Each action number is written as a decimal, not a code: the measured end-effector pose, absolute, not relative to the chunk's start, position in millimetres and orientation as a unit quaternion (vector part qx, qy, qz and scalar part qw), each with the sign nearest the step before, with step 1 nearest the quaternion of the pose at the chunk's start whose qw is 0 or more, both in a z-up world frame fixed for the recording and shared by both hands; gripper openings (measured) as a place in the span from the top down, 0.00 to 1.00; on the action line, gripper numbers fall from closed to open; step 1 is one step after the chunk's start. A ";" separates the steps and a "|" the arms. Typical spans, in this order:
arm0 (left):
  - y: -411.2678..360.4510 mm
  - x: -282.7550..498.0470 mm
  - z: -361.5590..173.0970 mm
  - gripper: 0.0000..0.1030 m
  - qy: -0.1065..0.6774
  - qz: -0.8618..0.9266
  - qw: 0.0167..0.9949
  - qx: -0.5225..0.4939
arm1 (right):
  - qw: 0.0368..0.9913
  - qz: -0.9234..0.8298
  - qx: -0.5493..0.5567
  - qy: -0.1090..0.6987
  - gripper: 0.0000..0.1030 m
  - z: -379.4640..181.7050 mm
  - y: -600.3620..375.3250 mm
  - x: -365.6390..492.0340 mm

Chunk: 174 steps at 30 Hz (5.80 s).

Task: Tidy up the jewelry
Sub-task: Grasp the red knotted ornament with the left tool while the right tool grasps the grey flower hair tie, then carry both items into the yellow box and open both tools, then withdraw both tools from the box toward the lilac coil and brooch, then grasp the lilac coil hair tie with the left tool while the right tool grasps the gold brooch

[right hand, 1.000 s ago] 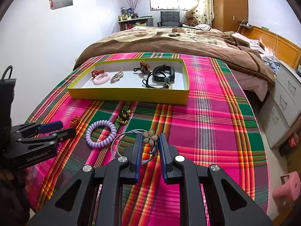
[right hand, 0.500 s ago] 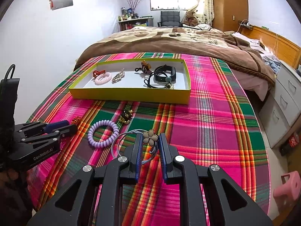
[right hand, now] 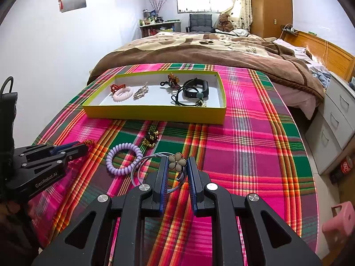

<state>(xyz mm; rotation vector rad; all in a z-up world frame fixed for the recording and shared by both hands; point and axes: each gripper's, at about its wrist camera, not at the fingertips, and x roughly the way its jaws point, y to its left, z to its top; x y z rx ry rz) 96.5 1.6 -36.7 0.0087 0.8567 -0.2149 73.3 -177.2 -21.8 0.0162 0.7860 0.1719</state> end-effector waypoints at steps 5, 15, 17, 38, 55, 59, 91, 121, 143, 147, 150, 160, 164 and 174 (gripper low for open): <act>6.2 96.5 -30.1 0.87 0.404 -0.104 0.909 0.000 | 0.921 0.085 0.011 0.379 0.83 -19.3 -174.5 73.0; 7.2 94.7 -10.7 0.87 0.379 -0.116 0.918 -0.005 | 0.924 0.087 0.013 0.371 0.83 -10.3 -172.1 74.0; 8.1 95.2 -5.0 0.87 0.371 -0.122 0.921 -0.008 | 0.925 0.087 0.015 0.369 0.83 -7.4 -172.5 74.4; 22.0 163.6 40.0 0.87 0.335 -0.135 0.932 -0.022 | 0.932 0.090 0.024 0.350 0.83 25.0 -158.7 140.6; 28.4 228.6 -10.1 0.87 0.385 -0.131 0.914 -0.017 | 0.912 0.087 0.020 0.401 0.83 -11.4 -141.2 232.9; 28.6 231.3 -19.2 0.87 0.395 -0.136 0.908 -0.023 | 0.906 0.088 0.016 0.415 0.83 -21.0 -136.4 243.4; 22.3 229.4 -30.1 0.69 0.414 -0.114 0.903 -0.016 | 0.902 0.081 -0.025 0.423 0.66 -35.5 -123.3 246.2; 27.8 148.5 8.3 0.61 0.370 -0.132 0.918 -0.047 | 0.923 0.110 0.018 0.369 0.51 1.8 -144.9 168.9; -40.1 105.4 -36.8 0.59 0.432 -0.180 0.884 -0.003 | 0.928 0.073 0.037 0.363 0.51 -12.3 -199.2 90.1; -46.3 106.9 -41.0 0.59 0.431 -0.168 0.886 0.009 | 0.930 0.071 0.038 0.359 0.51 -11.3 -203.5 85.8; -50.3 110.1 -46.2 0.59 0.441 -0.159 0.883 0.024 | 0.930 0.068 0.039 0.360 0.51 -12.3 -205.7 84.6; -64.2 109.2 -48.5 0.73 0.434 -0.152 0.884 0.089 | 0.927 0.065 0.048 0.365 0.51 -15.5 -207.8 84.2; -62.3 107.7 -47.2 0.87 0.432 -0.153 0.884 0.095 | 0.927 0.066 0.043 0.367 0.51 -15.4 -203.9 84.8; -42.9 106.6 -43.3 0.91 0.425 -0.154 0.890 0.061 | 0.923 0.065 0.034 0.379 0.51 -19.1 -189.8 88.6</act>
